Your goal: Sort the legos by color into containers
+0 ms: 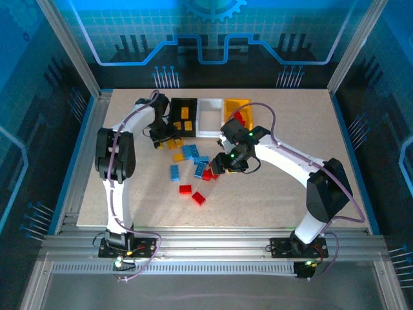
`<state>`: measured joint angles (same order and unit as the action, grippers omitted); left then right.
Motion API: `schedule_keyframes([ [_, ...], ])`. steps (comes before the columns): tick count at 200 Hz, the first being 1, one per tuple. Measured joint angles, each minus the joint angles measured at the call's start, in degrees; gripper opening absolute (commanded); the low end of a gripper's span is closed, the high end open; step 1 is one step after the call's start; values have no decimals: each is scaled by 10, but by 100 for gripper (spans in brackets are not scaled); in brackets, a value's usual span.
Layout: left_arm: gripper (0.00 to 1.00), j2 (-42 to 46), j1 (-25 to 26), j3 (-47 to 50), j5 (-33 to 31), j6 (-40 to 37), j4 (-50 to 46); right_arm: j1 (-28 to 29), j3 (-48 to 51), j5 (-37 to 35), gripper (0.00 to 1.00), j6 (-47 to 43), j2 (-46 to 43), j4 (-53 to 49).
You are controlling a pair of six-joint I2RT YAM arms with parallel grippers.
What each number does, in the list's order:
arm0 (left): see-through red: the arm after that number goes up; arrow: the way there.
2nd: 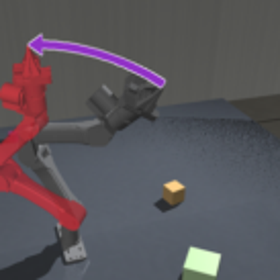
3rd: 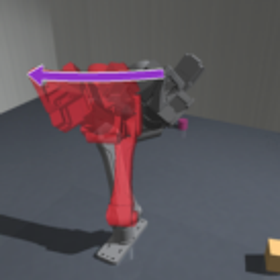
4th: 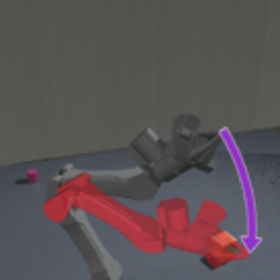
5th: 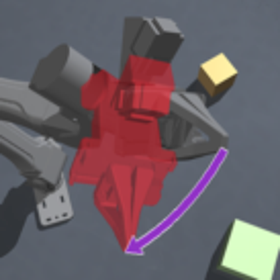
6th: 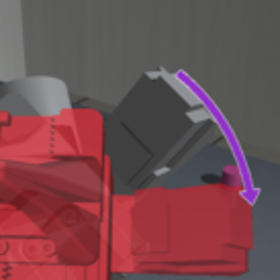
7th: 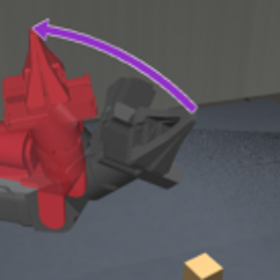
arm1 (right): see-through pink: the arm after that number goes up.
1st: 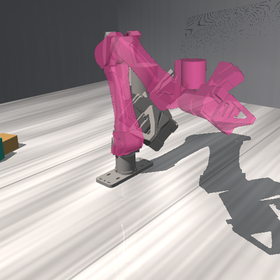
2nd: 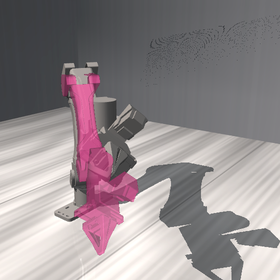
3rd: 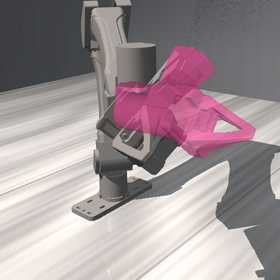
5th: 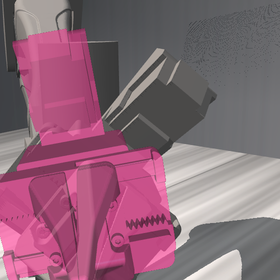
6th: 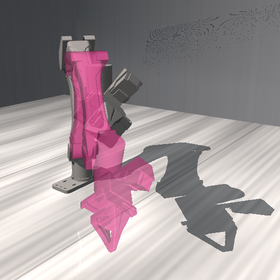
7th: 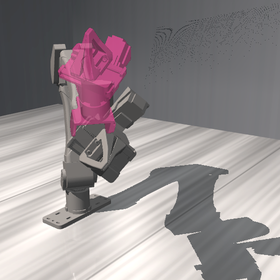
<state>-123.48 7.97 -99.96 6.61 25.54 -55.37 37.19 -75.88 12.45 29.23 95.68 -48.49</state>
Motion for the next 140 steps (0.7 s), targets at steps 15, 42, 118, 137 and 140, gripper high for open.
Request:
schedule_keyframes([
  [15,62,-12,0,-12,-5,0,0,0,-4,0,60,-3,2,-3],
  [42,58,-25,0,-30,-13,0,2,-1,-12,0,60,-6,8,-8],
  [118,53,-31,-4,-29,-42,0,11,-1,-23,0,60,-8,20,-13],
  [137,52,-31,-5,-23,-43,0,19,-1,-23,0,60,-8,20,-13],
  [140,52,-31,-5,-22,-43,0,20,-1,-23,0,60,-8,20,-13],
])
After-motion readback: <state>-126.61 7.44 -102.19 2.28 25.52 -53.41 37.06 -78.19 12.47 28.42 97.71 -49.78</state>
